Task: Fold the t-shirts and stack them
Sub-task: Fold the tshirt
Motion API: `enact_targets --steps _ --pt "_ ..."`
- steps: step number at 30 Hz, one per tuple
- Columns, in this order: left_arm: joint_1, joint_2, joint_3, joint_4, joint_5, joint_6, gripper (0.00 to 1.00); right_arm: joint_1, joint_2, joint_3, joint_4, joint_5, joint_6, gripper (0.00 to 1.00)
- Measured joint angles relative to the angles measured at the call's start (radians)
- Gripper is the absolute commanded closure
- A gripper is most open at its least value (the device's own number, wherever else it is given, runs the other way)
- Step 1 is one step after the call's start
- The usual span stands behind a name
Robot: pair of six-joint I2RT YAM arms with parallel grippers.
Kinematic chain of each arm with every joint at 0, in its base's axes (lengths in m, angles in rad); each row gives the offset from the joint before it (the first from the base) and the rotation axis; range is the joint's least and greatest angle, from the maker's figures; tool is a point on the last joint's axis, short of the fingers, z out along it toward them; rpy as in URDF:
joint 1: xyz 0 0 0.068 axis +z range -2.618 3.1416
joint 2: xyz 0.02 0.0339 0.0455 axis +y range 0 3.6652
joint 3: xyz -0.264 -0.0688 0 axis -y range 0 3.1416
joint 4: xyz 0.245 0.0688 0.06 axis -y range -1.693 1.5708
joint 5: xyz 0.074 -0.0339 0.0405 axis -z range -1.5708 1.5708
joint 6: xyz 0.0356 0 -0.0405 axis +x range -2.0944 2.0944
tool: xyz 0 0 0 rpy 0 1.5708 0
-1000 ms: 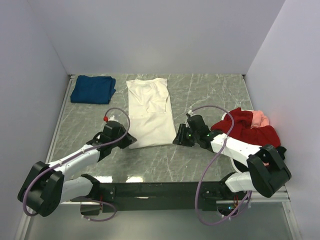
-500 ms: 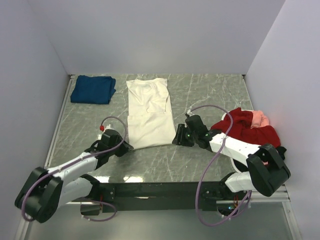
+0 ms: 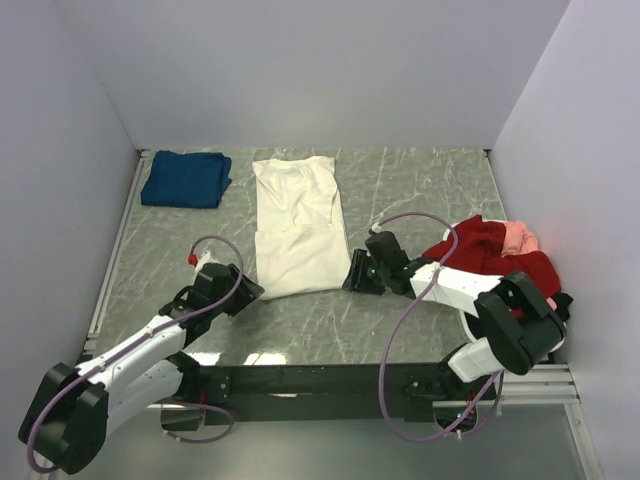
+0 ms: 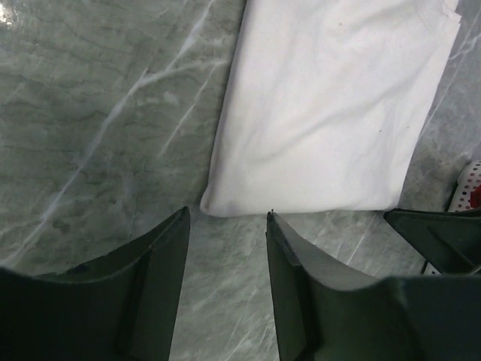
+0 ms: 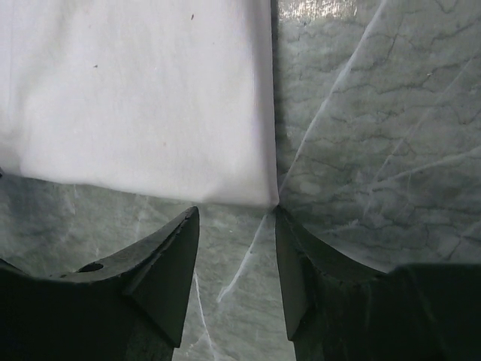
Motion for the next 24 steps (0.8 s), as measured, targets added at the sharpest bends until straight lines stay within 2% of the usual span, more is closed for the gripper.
enact_targets --steps 12,16,18,22,24 --pt "0.000 0.133 -0.055 0.187 0.000 -0.017 0.57 0.000 0.023 -0.021 0.075 0.020 0.048 0.52" --pt "0.000 0.171 -0.059 0.243 0.001 -0.034 0.64 0.000 0.031 -0.025 0.095 0.022 0.057 0.55" --pt "0.000 0.188 -0.059 0.260 0.001 -0.036 0.69 -0.001 0.034 -0.026 0.102 0.024 0.061 0.63" --pt "0.001 0.211 -0.059 0.267 0.001 -0.036 0.93 -0.001 0.034 -0.026 0.116 0.024 0.072 0.79" --pt "0.001 0.209 -0.058 0.261 0.002 -0.036 0.99 -0.001 0.034 -0.026 0.122 0.024 0.075 0.89"
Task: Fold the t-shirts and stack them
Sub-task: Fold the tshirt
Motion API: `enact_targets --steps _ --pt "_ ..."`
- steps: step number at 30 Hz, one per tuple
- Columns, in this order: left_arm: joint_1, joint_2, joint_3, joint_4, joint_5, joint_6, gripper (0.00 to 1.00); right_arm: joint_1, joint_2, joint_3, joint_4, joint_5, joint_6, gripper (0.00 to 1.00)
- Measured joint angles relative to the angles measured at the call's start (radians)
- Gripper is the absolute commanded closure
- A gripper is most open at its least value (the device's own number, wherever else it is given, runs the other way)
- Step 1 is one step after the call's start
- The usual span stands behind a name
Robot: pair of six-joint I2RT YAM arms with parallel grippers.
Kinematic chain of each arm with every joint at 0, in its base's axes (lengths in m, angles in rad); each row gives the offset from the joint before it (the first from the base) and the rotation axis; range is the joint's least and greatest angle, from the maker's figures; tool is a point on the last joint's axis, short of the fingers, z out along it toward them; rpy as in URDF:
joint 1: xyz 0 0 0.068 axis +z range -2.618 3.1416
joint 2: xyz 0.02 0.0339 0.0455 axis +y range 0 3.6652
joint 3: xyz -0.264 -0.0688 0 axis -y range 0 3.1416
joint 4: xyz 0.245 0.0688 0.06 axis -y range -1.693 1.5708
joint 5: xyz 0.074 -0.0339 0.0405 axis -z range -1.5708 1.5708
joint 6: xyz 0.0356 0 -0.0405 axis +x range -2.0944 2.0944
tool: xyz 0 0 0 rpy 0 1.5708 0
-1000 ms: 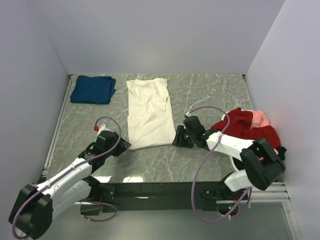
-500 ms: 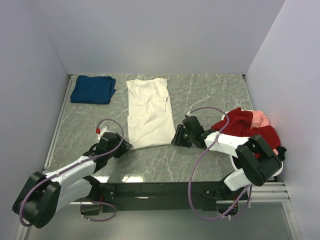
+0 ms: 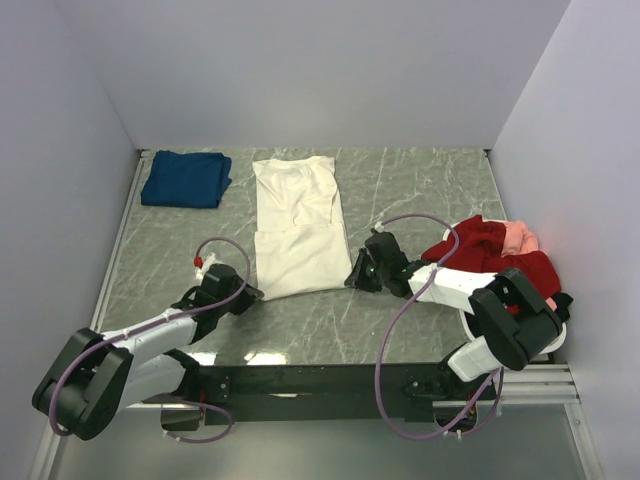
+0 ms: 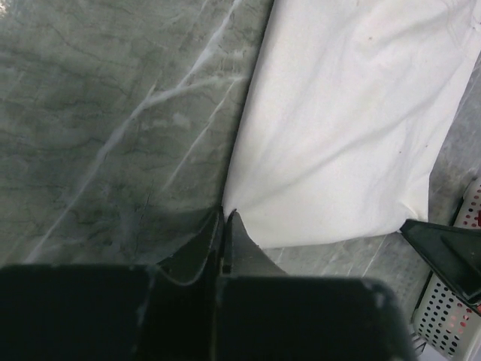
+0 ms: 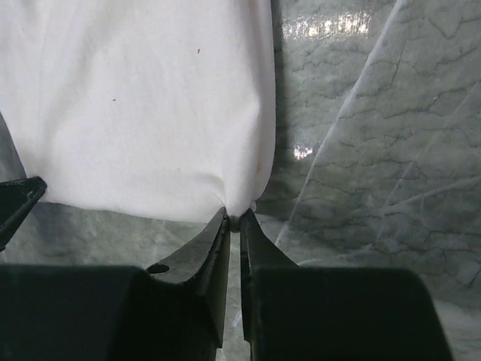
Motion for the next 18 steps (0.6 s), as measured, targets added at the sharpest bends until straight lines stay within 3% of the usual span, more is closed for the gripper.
enact_targets --steps 2,8,18 --pt "0.000 -0.010 0.003 -0.015 0.001 0.002 0.99 0.000 -0.005 -0.002 0.001 0.000 0.000 1.00" --pt "-0.001 -0.154 0.014 -0.142 0.009 0.003 0.99 0.000 -0.133 -0.075 0.003 -0.020 0.004 1.00" --pt "-0.010 -0.480 0.074 -0.414 0.059 0.003 0.99 0.027 -0.536 -0.238 -0.061 -0.076 0.035 1.00"
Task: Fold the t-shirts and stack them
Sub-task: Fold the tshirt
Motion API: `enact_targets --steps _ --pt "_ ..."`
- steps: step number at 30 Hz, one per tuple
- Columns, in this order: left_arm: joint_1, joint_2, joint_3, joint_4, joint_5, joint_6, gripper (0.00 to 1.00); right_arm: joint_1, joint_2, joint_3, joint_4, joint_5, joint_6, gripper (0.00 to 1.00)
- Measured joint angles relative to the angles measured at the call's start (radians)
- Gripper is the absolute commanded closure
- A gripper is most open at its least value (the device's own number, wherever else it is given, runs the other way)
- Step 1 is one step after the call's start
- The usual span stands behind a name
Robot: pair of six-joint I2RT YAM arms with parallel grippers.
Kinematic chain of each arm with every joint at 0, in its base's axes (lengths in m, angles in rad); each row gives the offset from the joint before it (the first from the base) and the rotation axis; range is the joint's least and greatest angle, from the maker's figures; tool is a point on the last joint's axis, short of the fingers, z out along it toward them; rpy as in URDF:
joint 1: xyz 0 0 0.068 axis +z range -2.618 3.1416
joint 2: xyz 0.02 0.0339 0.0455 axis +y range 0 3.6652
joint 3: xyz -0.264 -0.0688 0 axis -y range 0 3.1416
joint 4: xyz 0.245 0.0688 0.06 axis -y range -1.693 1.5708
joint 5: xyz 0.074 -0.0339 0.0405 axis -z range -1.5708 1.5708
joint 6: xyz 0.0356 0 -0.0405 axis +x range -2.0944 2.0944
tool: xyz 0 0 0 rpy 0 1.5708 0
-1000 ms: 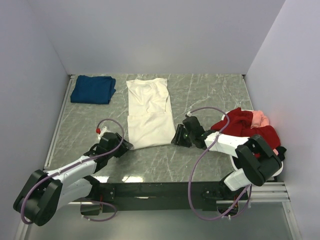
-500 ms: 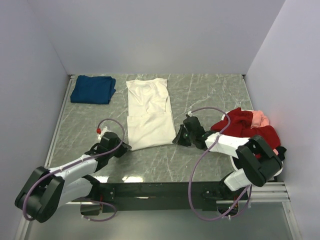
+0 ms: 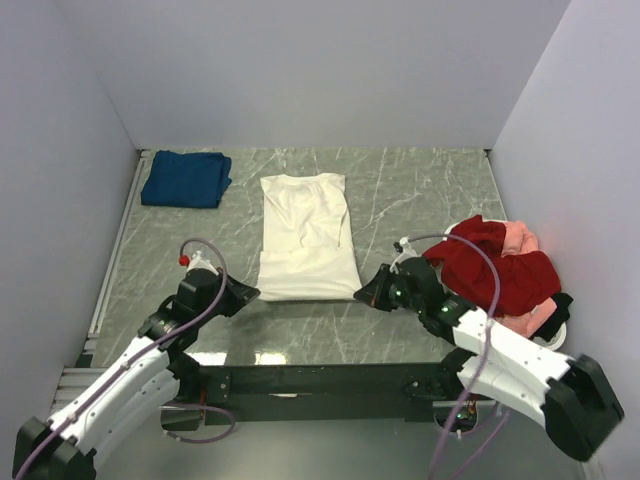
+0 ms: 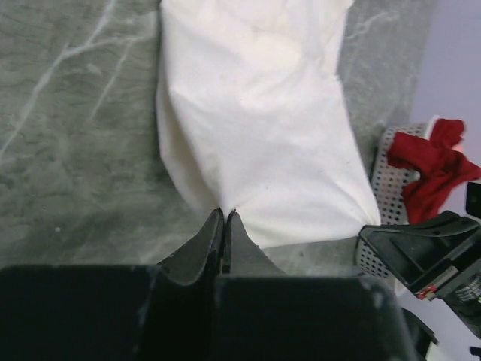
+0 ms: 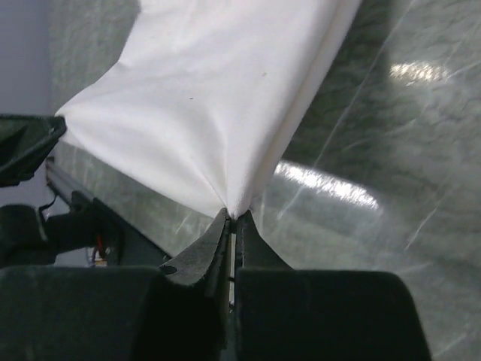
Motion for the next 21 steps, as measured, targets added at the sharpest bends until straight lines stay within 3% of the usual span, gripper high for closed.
enact_targets --steps 6,11,15,21 --pt "-0.006 -0.119 0.085 -0.131 0.019 0.025 0.99 0.042 -0.227 -0.025 -0.109 -0.013 0.026 1.00" --pt "-0.006 -0.068 0.161 -0.155 0.027 0.067 0.99 0.055 -0.243 0.018 -0.192 0.001 0.024 1.00" --pt "-0.002 0.093 0.243 -0.121 0.003 0.116 0.99 0.042 -0.097 0.183 -0.255 0.039 -0.013 1.00" --pt "0.098 0.405 0.399 0.018 0.034 0.166 0.99 -0.088 0.219 0.463 -0.259 0.016 -0.092 1.00"
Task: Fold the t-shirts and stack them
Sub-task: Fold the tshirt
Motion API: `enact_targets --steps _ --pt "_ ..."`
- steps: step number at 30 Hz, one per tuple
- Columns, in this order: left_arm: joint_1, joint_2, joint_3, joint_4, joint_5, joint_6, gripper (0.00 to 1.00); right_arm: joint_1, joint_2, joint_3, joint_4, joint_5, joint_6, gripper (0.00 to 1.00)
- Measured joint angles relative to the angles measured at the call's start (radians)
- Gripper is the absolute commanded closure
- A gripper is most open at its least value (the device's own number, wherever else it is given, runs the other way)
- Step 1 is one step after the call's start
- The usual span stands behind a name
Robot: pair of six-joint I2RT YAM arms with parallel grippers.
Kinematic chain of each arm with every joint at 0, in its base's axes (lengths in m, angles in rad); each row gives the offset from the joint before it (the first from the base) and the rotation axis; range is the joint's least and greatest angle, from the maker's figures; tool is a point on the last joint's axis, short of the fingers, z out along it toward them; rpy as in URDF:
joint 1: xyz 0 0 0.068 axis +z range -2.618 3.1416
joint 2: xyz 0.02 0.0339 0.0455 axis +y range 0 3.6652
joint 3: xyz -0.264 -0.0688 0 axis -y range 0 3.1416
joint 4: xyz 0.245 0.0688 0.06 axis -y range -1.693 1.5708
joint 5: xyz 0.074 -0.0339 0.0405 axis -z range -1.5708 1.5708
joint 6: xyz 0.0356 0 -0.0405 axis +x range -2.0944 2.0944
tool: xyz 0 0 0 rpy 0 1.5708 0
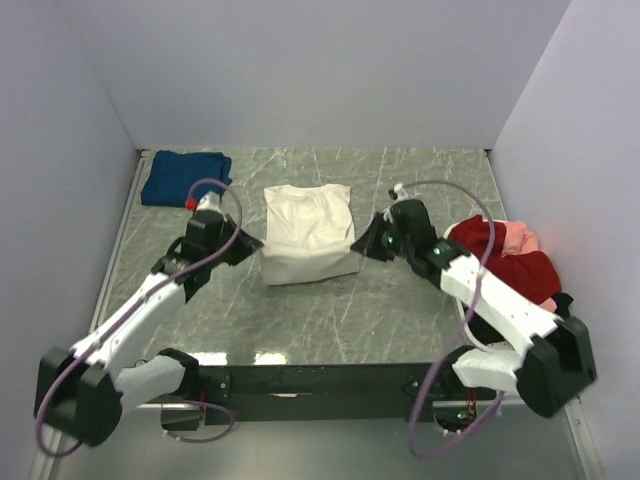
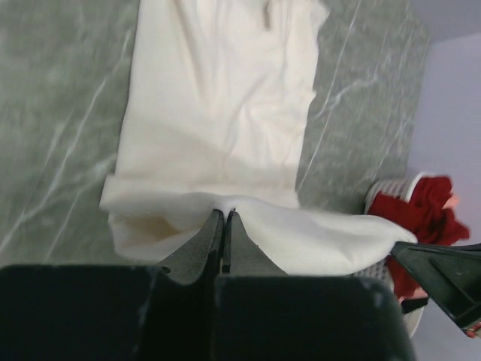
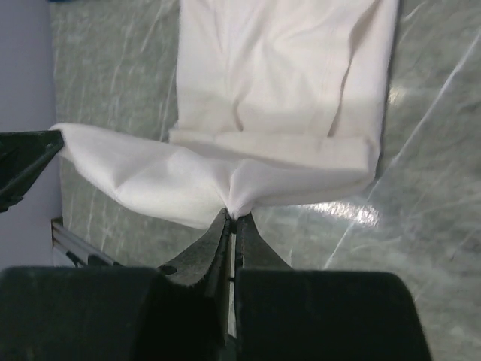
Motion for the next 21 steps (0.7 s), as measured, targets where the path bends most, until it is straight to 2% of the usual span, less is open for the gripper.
enact_targets --steps 8,16,18,19,20,21 --pt "0.122 0.426 0.327 0.112 0.075 0.030 0.99 -0.175 0.443 0.375 -0.029 -0.107 -0.060 1.00" --pt "0.213 0.853 0.680 0.130 0.167 0.036 0.99 -0.267 0.877 0.837 -0.087 -0.236 -0.084 1.00" --pt "0.234 0.969 0.783 0.135 0.194 0.044 0.96 -0.282 0.980 0.943 -0.093 -0.267 -0.085 0.88" --pt "0.243 1.020 0.827 0.132 0.206 0.051 0.88 -0.289 1.031 0.986 -0.093 -0.283 -0.083 0.72" --pt "0.252 1.073 0.874 0.130 0.217 0.057 0.79 -0.296 1.075 1.030 -0.102 -0.296 -0.079 0.64" --pt "0.260 1.114 0.908 0.130 0.232 0.063 0.62 -0.303 1.119 1.068 -0.109 -0.307 -0.083 0.53"
